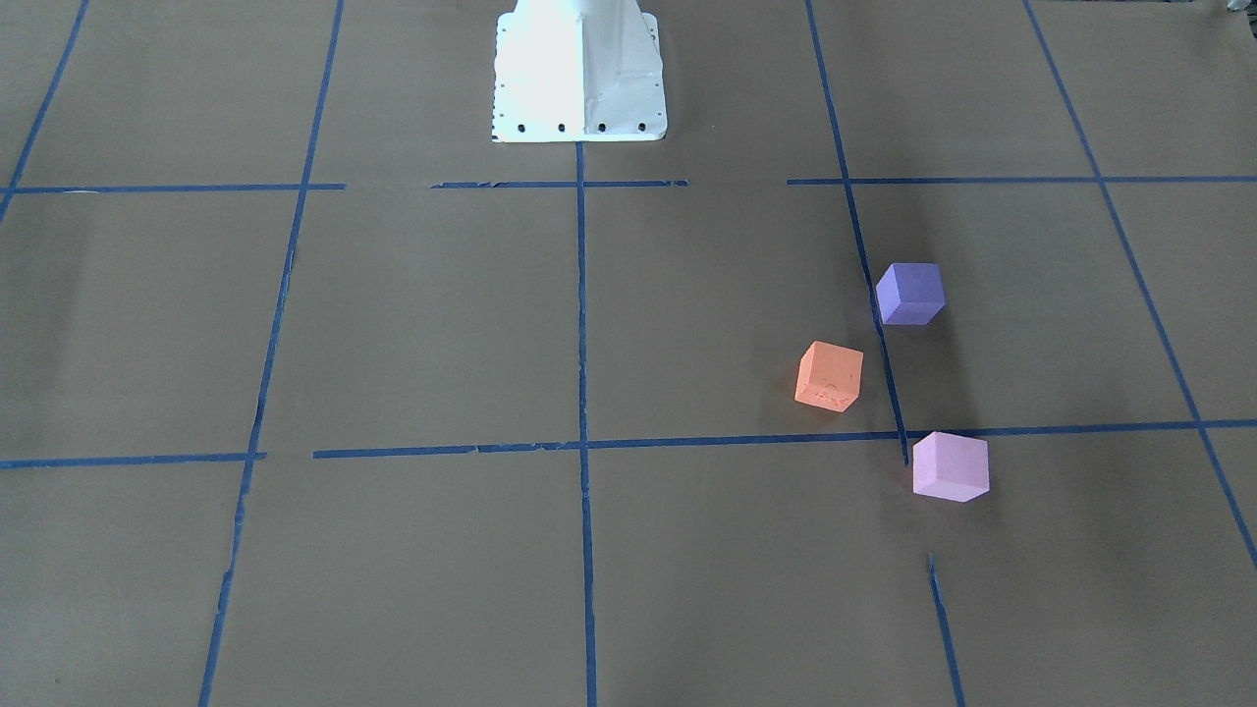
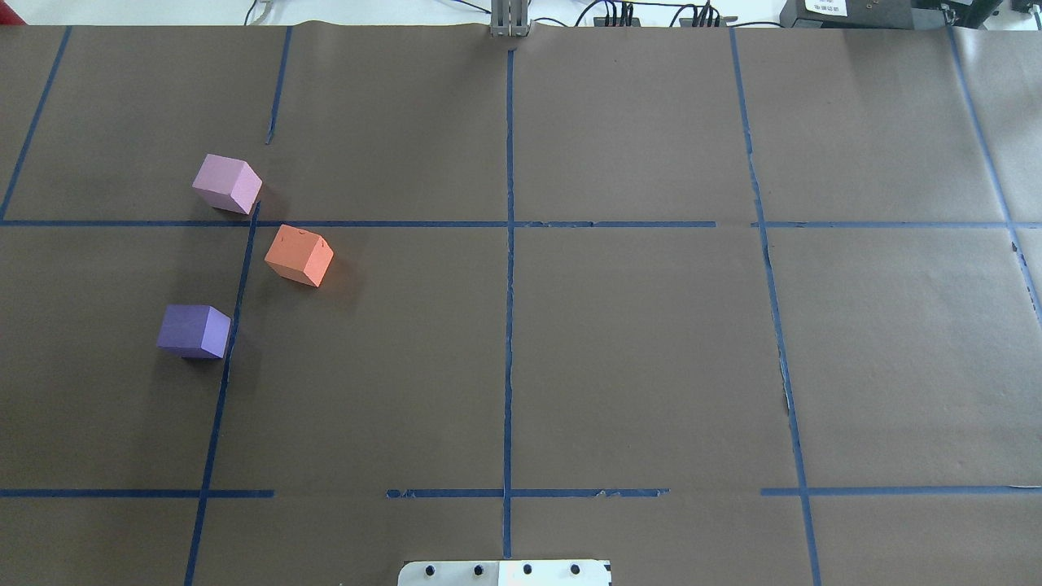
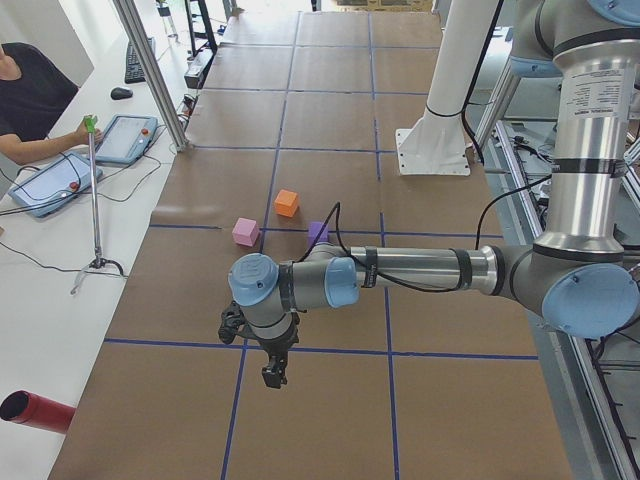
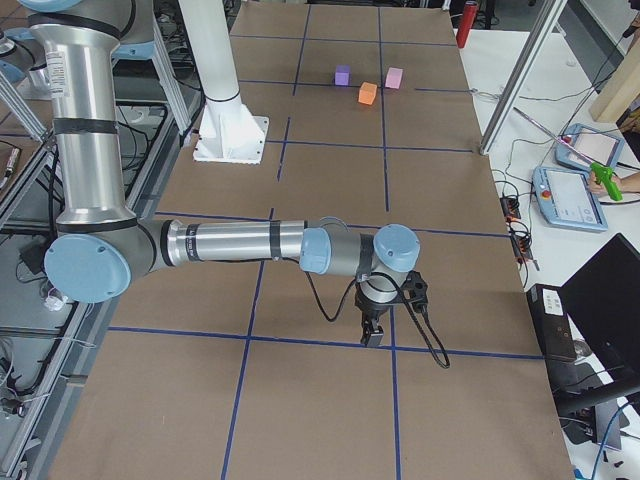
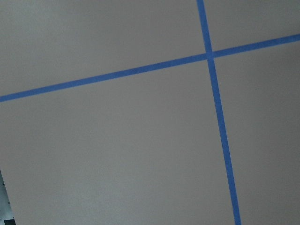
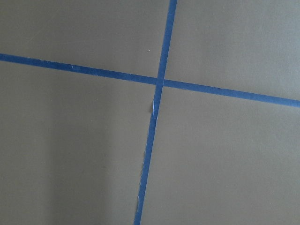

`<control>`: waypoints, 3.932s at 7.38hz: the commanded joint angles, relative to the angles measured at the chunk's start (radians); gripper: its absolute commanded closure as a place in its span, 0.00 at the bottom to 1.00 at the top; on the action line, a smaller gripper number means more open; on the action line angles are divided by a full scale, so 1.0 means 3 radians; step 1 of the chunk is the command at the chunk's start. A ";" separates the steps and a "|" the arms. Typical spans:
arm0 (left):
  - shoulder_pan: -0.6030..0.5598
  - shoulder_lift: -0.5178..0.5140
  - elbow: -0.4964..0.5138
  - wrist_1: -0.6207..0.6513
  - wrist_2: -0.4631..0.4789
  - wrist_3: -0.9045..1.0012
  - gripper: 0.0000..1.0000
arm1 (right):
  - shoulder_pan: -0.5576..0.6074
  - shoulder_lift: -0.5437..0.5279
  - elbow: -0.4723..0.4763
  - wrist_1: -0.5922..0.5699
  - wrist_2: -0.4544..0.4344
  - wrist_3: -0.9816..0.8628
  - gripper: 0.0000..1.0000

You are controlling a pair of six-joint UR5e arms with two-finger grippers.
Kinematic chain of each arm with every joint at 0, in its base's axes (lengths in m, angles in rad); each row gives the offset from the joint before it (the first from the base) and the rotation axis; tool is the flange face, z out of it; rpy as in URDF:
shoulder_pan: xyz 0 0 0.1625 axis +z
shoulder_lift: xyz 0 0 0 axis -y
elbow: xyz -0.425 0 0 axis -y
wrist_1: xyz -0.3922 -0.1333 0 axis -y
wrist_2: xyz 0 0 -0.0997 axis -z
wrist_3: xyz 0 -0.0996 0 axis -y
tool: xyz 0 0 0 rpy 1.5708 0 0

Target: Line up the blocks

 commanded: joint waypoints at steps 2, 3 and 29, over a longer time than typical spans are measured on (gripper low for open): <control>0.0005 -0.0014 -0.0020 -0.0006 -0.0005 -0.0019 0.00 | 0.0000 0.0000 0.0000 0.0000 0.0000 0.0000 0.00; 0.0011 -0.0075 -0.0066 -0.0012 -0.0005 -0.0019 0.00 | 0.0000 0.0000 0.0000 0.0000 0.0000 0.0000 0.00; 0.2649 -0.1385 -0.0179 -0.1474 0.0506 -0.3792 0.00 | 0.0000 0.0000 0.0005 0.0000 0.0000 0.0000 0.00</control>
